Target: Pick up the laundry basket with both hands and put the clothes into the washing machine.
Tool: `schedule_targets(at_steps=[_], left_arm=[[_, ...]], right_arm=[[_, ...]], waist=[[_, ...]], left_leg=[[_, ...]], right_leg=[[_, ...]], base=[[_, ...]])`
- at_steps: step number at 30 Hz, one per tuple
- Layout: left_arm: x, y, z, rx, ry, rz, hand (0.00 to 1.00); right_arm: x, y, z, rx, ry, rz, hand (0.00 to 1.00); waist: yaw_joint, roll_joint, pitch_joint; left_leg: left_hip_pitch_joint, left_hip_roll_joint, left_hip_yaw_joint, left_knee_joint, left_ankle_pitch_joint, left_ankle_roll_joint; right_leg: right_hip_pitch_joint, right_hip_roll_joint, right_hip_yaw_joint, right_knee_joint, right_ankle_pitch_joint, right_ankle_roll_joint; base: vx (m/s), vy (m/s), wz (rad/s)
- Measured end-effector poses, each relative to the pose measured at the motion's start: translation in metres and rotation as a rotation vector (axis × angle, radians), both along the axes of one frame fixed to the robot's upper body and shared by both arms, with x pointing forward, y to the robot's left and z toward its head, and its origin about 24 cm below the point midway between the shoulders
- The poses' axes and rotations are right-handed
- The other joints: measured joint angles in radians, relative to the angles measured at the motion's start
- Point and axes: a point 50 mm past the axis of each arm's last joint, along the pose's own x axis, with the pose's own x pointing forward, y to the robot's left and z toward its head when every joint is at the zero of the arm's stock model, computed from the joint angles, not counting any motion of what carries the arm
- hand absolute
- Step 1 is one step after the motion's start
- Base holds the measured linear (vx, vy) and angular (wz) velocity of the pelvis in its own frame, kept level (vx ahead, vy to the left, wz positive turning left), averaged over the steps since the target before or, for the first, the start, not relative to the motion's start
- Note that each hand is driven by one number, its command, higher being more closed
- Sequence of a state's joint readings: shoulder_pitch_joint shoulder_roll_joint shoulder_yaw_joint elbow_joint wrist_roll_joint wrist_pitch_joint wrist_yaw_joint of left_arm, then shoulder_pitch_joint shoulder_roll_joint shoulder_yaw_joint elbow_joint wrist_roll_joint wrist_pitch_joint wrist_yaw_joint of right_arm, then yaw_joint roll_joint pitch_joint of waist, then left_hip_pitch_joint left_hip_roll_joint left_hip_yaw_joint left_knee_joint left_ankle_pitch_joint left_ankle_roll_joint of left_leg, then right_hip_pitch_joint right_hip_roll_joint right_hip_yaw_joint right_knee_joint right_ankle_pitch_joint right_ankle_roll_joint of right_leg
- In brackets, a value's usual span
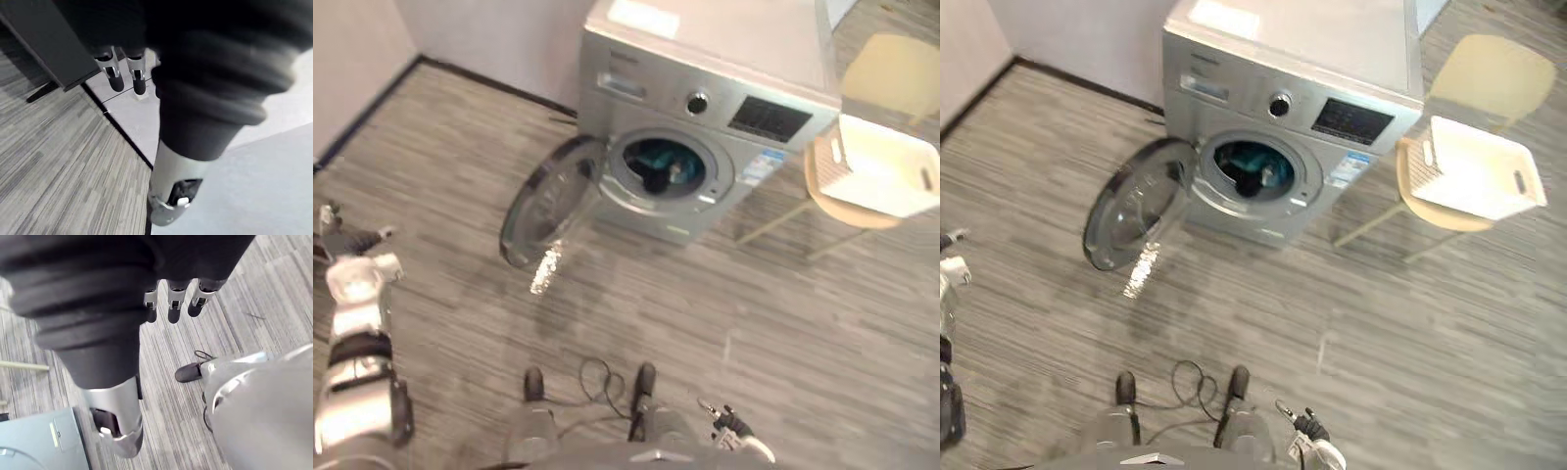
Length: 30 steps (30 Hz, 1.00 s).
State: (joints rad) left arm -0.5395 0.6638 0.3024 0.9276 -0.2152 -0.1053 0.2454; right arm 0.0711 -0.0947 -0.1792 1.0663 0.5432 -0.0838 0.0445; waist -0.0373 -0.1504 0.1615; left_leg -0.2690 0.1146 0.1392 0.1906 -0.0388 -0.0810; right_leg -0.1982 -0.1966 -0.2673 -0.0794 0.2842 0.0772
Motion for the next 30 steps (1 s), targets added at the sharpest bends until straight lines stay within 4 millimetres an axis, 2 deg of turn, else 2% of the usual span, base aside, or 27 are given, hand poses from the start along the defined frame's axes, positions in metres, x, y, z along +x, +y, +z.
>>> schedule_targets(at_steps=[3, 4, 6, 7, 8, 10, 11, 12, 13, 14, 15, 16, 18, 19, 21, 23, 24, 25, 26, 27, 29, 30], left_arm=[[0.015, -0.008, 0.007, -0.043, -0.017, -0.041, 0.0], [0.022, -0.012, 0.013, -0.044, -0.031, -0.07, 0.0], [0.031, -0.02, 0.02, -0.025, -0.034, -0.115, 0.0], [0.034, -0.025, 0.021, -0.014, -0.03, -0.143, 0.0], [0.035, -0.027, 0.02, -0.007, -0.021, -0.16, 0.0], [0.038, -0.032, 0.023, 0.004, -0.029, -0.188, 0.0], [0.042, -0.041, 0.022, 0.001, -0.033, -0.232, 0.0], [0.045, -0.054, 0.015, 0.009, -0.009, -0.3, 0.0], [0.047, -0.063, 0.011, 0.019, 0.009, -0.35, 0.0], [0.048, -0.084, 0.0, 0.064, 0.067, -0.488, 0.0], [0.047, -0.099, -0.009, 0.096, 0.098, -0.544, 0.0], [0.045, -0.1, -0.011, 0.105, 0.112, -0.562, 0.0], [0.042, -0.122, -0.023, 0.136, 0.182, -0.739, 0.0], [0.041, -0.129, -0.027, 0.144, 0.199, -0.785, 0.0], [0.039, -0.161, -0.042, 0.142, 0.257, -0.962, 0.0], [0.038, -0.189, -0.051, 0.126, 0.269, -1.079, 0.0], [0.036, -0.209, -0.057, 0.107, 0.276, -1.146, 0.0], [0.036, -0.22, -0.06, 0.096, 0.277, -1.18, 0.0], [0.036, -0.242, -0.062, 0.083, 0.269, -1.242, 0.0], [0.036, -0.252, -0.061, 0.078, 0.26, -1.268, 0.0], [0.038, -0.284, -0.055, 0.074, 0.203, -1.328, 0.0], [0.039, -0.291, -0.052, 0.076, 0.183, -1.338, 0.0]], right_arm=[[0.001, 0.004, 0.0, 0.008, 0.0, 0.014, 0.0], [0.001, 0.006, -0.001, 0.01, 0.001, 0.024, 0.0], [-0.001, 0.009, -0.002, 0.014, 0.011, 0.046, 0.0], [-0.003, 0.013, -0.003, 0.024, 0.018, 0.056, 0.0], [-0.008, 0.017, -0.005, 0.036, 0.03, 0.052, 0.0], [-0.006, 0.019, -0.004, 0.045, 0.02, 0.056, 0.0], [-0.001, 0.019, -0.003, 0.041, 0.005, 0.059, 0.0], [0.005, 0.019, -0.001, 0.04, -0.011, 0.063, 0.0], [0.007, 0.019, 0.0, 0.039, -0.021, 0.065, 0.0], [0.01, 0.019, 0.001, 0.039, -0.037, 0.068, 0.0], [0.012, 0.018, 0.002, 0.038, -0.049, 0.072, 0.0], [0.012, 0.017, 0.003, 0.038, -0.052, 0.073, 0.0], [0.012, 0.011, 0.004, 0.033, -0.068, 0.084, 0.0], [0.012, 0.009, 0.005, 0.027, -0.072, 0.086, 0.0], [0.016, 0.001, 0.009, 0.005, -0.091, 0.094, 0.0], [0.02, -0.002, 0.012, -0.008, -0.114, 0.117, 0.0], [0.022, -0.002, 0.013, -0.009, -0.124, 0.135, 0.0], [0.023, -0.001, 0.014, -0.007, -0.129, 0.141, 0.0], [0.025, 0.002, 0.014, -0.001, -0.139, 0.149, 0.0], [0.026, 0.003, 0.015, 0.002, -0.146, 0.15, 0.0], [0.028, 0.003, 0.016, 0.001, -0.155, 0.151, 0.0], [0.028, 0.003, 0.016, 0.0, -0.157, 0.15, 0.0]], waist=[[-0.006, 0.002, 0.026], [-0.009, 0.0, 0.032], [-0.034, 0.003, 0.041], [-0.042, 0.008, 0.049], [-0.039, -0.004, 0.049], [-0.033, -0.022, 0.06], [-0.026, -0.031, 0.071], [-0.024, -0.024, 0.078], [-0.024, -0.028, 0.077], [-0.024, -0.028, 0.078], [-0.022, -0.026, 0.078], [-0.021, -0.025, 0.079], [-0.017, 0.002, 0.08], [-0.017, 0.006, 0.079], [-0.02, 0.009, 0.076], [-0.026, 0.004, 0.071], [-0.033, 0.0, 0.063], [-0.04, 0.0, 0.058], [-0.052, -0.001, 0.052], [-0.055, -0.001, 0.051], [-0.074, -0.002, 0.051], [-0.077, -0.001, 0.049]], left_leg=[[-0.037, 0.034, 0.022, 0.068, -0.043, 0.012], [-0.054, 0.048, 0.035, 0.084, -0.053, 0.023], [-0.076, 0.06, 0.038, 0.087, -0.05, 0.031], [-0.081, 0.069, 0.039, 0.087, -0.047, 0.035], [-0.079, 0.076, 0.037, 0.087, -0.046, 0.028], [-0.082, 0.079, 0.038, 0.089, -0.046, 0.013], [-0.086, 0.085, 0.038, 0.087, -0.04, 0.004], [-0.095, 0.087, 0.037, 0.087, -0.036, -0.001], [-0.097, 0.087, 0.037, 0.088, -0.035, -0.003], [-0.098, 0.084, 0.037, 0.088, -0.034, -0.005], [-0.098, 0.082, 0.039, 0.093, -0.036, -0.008], [-0.1, 0.081, 0.039, 0.098, -0.039, -0.013], [-0.112, 0.08, 0.027, 0.111, -0.042, -0.02], [-0.11, 0.079, 0.026, 0.107, -0.042, -0.02], [-0.09, 0.068, 0.029, 0.08, -0.035, -0.023], [-0.071, 0.054, 0.042, 0.046, -0.016, -0.022], [-0.06, 0.04, 0.056, 0.015, -0.007, -0.02], [-0.06, 0.035, 0.06, 0.002, 0.002, -0.019], [-0.056, 0.029, 0.076, -0.021, 0.022, -0.019], [-0.05, 0.027, 0.084, -0.03, 0.032, -0.02], [-0.006, 0.022, 0.118, -0.067, 0.046, -0.013], [0.006, 0.023, 0.131, -0.076, 0.046, -0.013]], right_leg=[[-0.036, 0.024, 0.047, 0.0, 0.082, -0.017], [-0.062, 0.034, 0.065, -0.001, 0.133, -0.02], [-0.087, 0.045, 0.079, 0.0, 0.179, -0.022], [-0.087, 0.053, 0.081, 0.02, 0.141, -0.029], [-0.083, 0.064, 0.086, 0.06, 0.069, -0.039], [-0.084, 0.068, 0.086, 0.055, 0.061, -0.036], [-0.084, 0.076, 0.085, 0.05, 0.06, -0.036], [-0.09, 0.079, 0.085, 0.044, 0.053, -0.045], [-0.09, 0.078, 0.085, 0.043, 0.044, -0.05], [-0.09, 0.072, 0.085, 0.043, 0.019, -0.046], [-0.09, 0.066, 0.085, 0.045, -0.005, -0.042], [-0.089, 0.064, 0.084, 0.048, -0.022, -0.038], [-0.09, 0.065, 0.061, 0.066, -0.064, -0.03], [-0.09, 0.064, 0.059, 0.072, -0.074, -0.028], [-0.09, 0.057, 0.058, 0.094, -0.102, -0.019], [-0.093, 0.042, 0.061, 0.097, -0.107, -0.012], [-0.104, 0.031, 0.067, 0.098, -0.107, -0.009], [-0.111, 0.027, 0.069, 0.098, -0.107, -0.007], [-0.122, 0.023, 0.078, 0.096, -0.104, -0.001], [-0.124, 0.022, 0.084, 0.093, -0.097, 0.007], [-0.121, 0.023, 0.114, 0.089, -0.087, 0.006], [-0.12, 0.025, 0.123, 0.088, -0.087, 0.007]], base=[[-0.09, 0.08, -0.53], [-0.14, 0.113, -0.41], [-0.14, 0.145, -0.18], [-0.07, 0.107, 0.0], [-0.01, 0.066, -0.02], [0.0, 0.013, -0.03], [0.0, 0.0, 0.0], [0.0, 0.0, 0.0], [0.0, 0.0, 0.0], [0.0, 0.0, 0.0], [0.0, 0.0, 0.0], [0.0, 0.0, 0.0], [-0.03, -0.043, 0.21], [-0.05, -0.038, 0.26], [-0.03, -0.027, 0.14], [0.0, 0.013, -0.01], [0.02, 0.024, -0.09], [0.05, 0.029, -0.13], [0.04, 0.02, -0.12], [0.1, 0.02, -0.23], [0.12, 0.009, -0.39], [0.1, 0.004, -0.5]])
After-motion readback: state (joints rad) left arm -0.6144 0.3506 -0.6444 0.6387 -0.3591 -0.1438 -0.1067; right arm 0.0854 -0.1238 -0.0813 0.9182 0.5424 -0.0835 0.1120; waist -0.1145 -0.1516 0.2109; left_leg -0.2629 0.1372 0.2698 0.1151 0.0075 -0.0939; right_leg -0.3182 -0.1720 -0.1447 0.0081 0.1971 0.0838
